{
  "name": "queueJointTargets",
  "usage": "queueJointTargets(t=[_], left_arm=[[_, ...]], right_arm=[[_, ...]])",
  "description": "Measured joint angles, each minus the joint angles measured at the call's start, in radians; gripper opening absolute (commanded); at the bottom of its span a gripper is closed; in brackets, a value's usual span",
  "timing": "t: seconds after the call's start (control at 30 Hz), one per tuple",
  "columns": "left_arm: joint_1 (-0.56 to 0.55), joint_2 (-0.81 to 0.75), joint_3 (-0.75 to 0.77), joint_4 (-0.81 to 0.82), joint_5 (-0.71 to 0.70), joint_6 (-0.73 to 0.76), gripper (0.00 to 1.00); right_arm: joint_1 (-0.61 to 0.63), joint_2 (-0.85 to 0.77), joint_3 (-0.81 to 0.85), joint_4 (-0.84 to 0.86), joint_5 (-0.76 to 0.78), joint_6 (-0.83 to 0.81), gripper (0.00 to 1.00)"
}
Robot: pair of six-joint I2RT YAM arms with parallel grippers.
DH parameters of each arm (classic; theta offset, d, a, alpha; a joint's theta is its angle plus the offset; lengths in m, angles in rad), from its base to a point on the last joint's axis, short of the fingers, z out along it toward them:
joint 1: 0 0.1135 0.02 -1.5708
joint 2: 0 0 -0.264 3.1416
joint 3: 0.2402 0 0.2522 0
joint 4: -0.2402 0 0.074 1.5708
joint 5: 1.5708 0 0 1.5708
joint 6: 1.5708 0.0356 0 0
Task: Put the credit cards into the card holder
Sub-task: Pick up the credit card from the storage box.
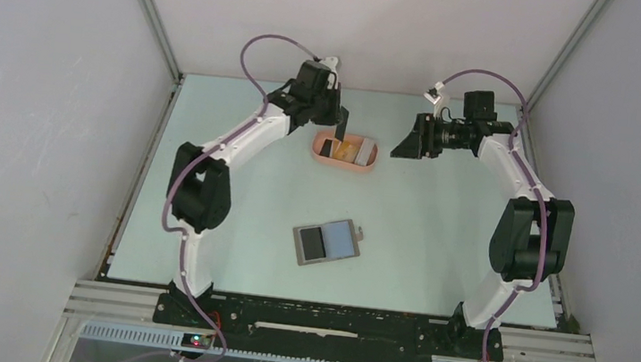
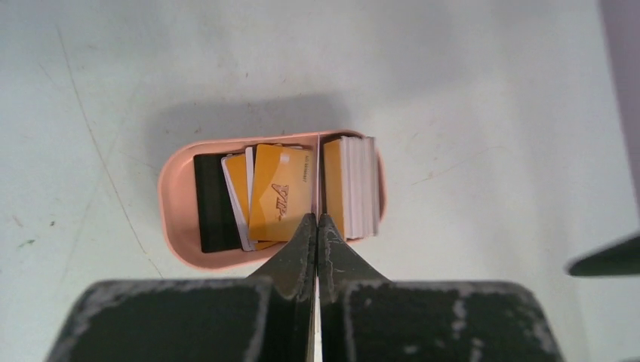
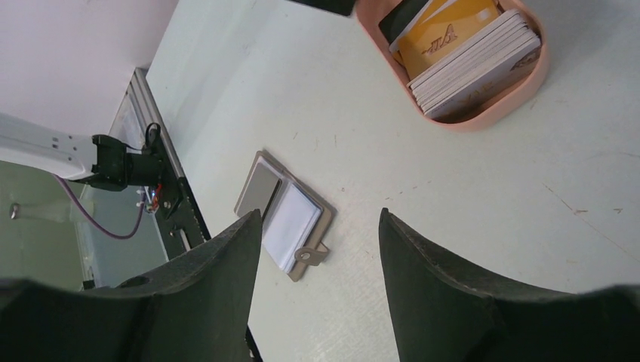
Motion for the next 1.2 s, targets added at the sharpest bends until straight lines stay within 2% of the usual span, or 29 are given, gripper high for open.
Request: queueJointTargets(t=[0.1, 0.2, 0.5, 0.7, 0.93, 1.2], left_arm=[[0.005, -0.119, -0.093, 0.073, 0.022, 0.008, 0.00], [0.005, -0.270, -0.267, 0.182, 0.074, 0.004, 0.00], [0.002, -0.706, -0.958, 0.641, 0.297, -0.101, 0.00], [-0.025, -0.932, -1.305, 0.881, 0.387, -0.168, 0.00], [-0.075, -1.063, -1.505, 1.120, 0.461, -0.195, 0.00], [-0.077, -1.063, -1.564, 1.309, 0.541, -0.258, 0.00]], right_arm=[[0.012, -0.013, -0.027, 0.000, -0.001, -0.031, 0.66], [0.031, -0.056, -0.069, -0.003, -0.017, -0.068, 0.66], [0.124, -0.235, -0.166, -0.010, -0.122, -0.180, 0.66], [0.203, -0.263, -0.199, -0.041, -0.185, -0.224, 0.66], [0.340, -0.262, -0.207, -0.063, -0.196, -0.244, 0.67], [0.376, -0.249, -0.207, -0.063, -0.191, -0.244, 0.64]])
